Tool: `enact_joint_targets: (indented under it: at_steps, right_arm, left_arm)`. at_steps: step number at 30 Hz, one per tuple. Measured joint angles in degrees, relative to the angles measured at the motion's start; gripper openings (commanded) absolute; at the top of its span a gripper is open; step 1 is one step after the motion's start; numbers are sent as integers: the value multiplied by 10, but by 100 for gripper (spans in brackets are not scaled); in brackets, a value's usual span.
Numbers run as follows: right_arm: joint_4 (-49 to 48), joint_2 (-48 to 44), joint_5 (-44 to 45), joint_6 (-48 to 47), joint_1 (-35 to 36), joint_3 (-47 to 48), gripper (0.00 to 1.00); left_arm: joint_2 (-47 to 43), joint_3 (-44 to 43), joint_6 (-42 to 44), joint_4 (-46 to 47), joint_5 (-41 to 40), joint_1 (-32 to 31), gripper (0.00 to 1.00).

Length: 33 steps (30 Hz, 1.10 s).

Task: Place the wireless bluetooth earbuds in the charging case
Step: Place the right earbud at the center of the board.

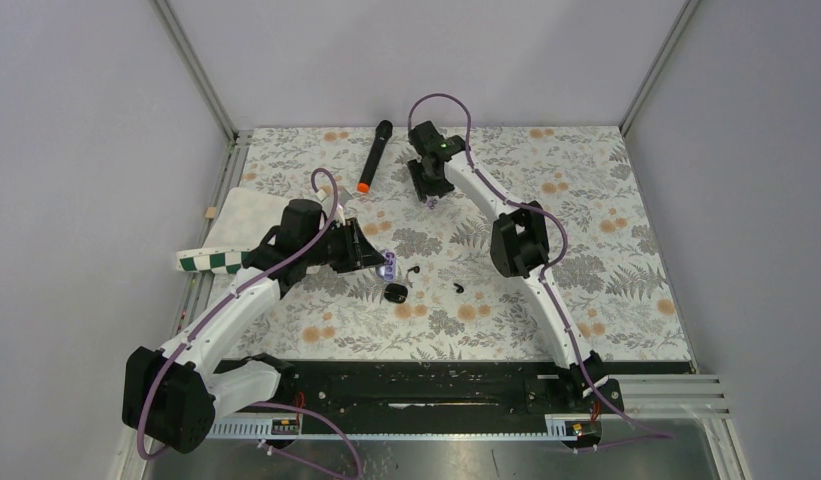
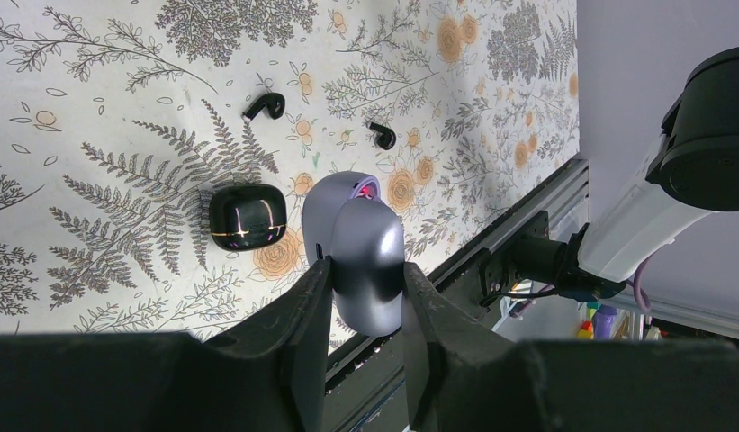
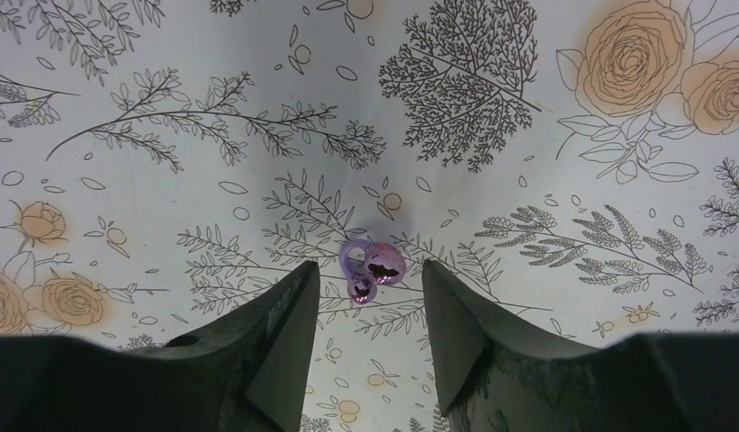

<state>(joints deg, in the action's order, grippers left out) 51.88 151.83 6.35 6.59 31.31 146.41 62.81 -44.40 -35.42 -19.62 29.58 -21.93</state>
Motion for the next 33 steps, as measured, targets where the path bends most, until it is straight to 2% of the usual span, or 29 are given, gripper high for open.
enact_joint_targets:
  at_steps: [10,33]
  right_arm:
    - [2,2,-15,8,-7,0,48]
    - [29,19,-60,10,-14,18,47]
  left_arm:
    - [0,0,0,0,2,3,0]
    - [1,0,0,1,17,3,0]
